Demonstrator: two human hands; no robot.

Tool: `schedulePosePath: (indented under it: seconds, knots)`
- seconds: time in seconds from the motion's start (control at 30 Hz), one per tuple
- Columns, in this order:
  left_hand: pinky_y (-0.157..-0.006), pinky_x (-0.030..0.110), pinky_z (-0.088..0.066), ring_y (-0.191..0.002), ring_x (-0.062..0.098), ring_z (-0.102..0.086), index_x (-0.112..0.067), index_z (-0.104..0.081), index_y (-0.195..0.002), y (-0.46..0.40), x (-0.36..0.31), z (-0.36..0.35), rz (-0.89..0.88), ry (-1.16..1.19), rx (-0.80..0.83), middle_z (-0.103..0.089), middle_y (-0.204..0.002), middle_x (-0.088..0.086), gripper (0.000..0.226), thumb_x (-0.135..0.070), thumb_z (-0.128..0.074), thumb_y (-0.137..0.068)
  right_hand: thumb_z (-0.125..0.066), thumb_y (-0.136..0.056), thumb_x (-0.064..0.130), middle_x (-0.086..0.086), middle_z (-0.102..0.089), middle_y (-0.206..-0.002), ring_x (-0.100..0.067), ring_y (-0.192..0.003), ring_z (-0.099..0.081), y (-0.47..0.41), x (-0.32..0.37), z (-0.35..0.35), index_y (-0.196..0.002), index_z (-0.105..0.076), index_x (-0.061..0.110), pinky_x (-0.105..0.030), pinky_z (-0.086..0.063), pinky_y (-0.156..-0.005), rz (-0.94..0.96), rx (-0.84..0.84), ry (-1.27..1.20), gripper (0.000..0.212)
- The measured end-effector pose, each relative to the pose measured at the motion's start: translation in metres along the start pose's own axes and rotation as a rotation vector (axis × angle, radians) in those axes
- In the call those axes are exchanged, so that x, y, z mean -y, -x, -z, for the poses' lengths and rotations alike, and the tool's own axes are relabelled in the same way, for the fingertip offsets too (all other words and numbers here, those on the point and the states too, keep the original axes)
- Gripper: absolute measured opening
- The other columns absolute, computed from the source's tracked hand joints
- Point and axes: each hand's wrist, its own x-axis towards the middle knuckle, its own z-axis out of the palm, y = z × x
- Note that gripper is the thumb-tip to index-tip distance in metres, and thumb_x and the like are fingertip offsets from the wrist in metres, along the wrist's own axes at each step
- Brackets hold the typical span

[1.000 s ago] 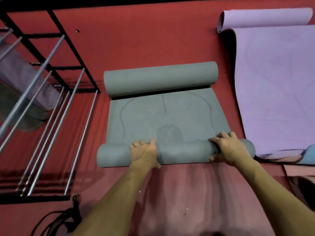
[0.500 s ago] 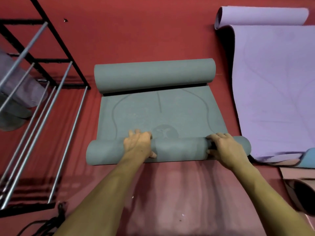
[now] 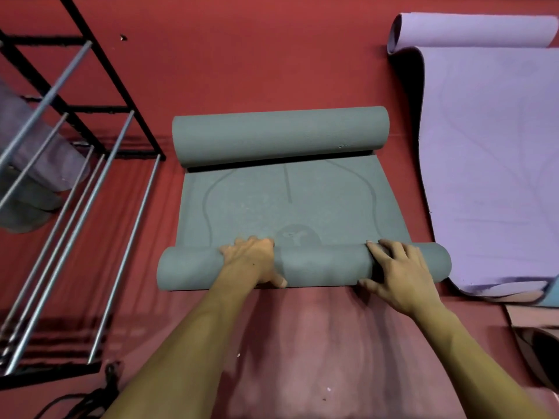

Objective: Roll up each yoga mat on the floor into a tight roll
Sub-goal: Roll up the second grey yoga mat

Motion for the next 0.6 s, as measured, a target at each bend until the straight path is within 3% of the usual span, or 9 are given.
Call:
schedulePosePath:
  seconds: [0.07, 0.17, 0.33, 0.43, 0.6]
  knots:
    - [-0.104, 0.059, -0.041, -0.127, 0.032, -0.050, -0.031, -0.042, -0.138, 0.002, -0.002, -0.009, 0.011, -0.081, -0.040, -0.054, -0.133, 0.001, 0.098, -0.060, -0.092, -0.058, -0.071, -0.066, 0.075, -0.010, -0.051, -0.146, -0.036, -0.131, -0.045, 0.002, -0.002, -0.004, -0.155, -0.046, 0.023, -0.056, -0.033, -0.115, 0.024, 0.038, 0.039, 0.105]
    - [-0.099, 0.060, -0.044, -0.123, 0.031, -0.048, -0.029, -0.032, -0.143, 0.006, -0.008, -0.021, 0.061, -0.134, -0.138, -0.050, -0.133, 0.003, 0.107, -0.051, -0.096, -0.060, -0.090, -0.060, 0.062, -0.009, -0.044, -0.154, -0.038, -0.143, -0.036, 0.009, 0.007, -0.014, -0.159, -0.037, 0.022, -0.064, -0.020, -0.121, 0.005, 0.063, 0.051, 0.119]
    - [-0.097, 0.071, -0.042, -0.119, 0.033, -0.046, -0.030, -0.031, -0.145, 0.013, -0.017, -0.043, 0.131, -0.115, -0.253, -0.047, -0.131, 0.002, 0.103, -0.026, -0.096, -0.064, -0.088, -0.070, 0.053, -0.005, -0.051, -0.147, -0.035, -0.136, -0.044, 0.019, 0.007, -0.017, -0.152, -0.047, 0.022, -0.062, -0.023, -0.120, 0.033, -0.071, 0.041, 0.097]
    - [-0.098, 0.072, -0.042, -0.119, 0.033, -0.045, -0.030, -0.028, -0.145, 0.016, -0.018, -0.048, 0.133, -0.117, -0.274, -0.046, -0.131, 0.003, 0.104, -0.027, -0.095, -0.066, -0.087, -0.070, 0.053, -0.003, -0.054, -0.142, -0.033, -0.132, -0.048, 0.020, 0.007, -0.012, -0.147, -0.053, 0.022, -0.060, -0.026, -0.120, 0.048, -0.124, 0.046, 0.090]
    - [-0.098, 0.069, -0.044, -0.124, 0.033, -0.044, -0.031, -0.025, -0.147, 0.011, -0.013, -0.039, 0.137, -0.085, -0.221, -0.045, -0.134, 0.003, 0.111, -0.036, -0.098, -0.063, -0.085, -0.067, 0.061, 0.008, -0.056, -0.136, -0.025, -0.125, -0.050, 0.013, 0.007, 0.000, -0.143, -0.054, 0.032, -0.053, -0.031, -0.115, 0.058, -0.075, 0.065, 0.087]
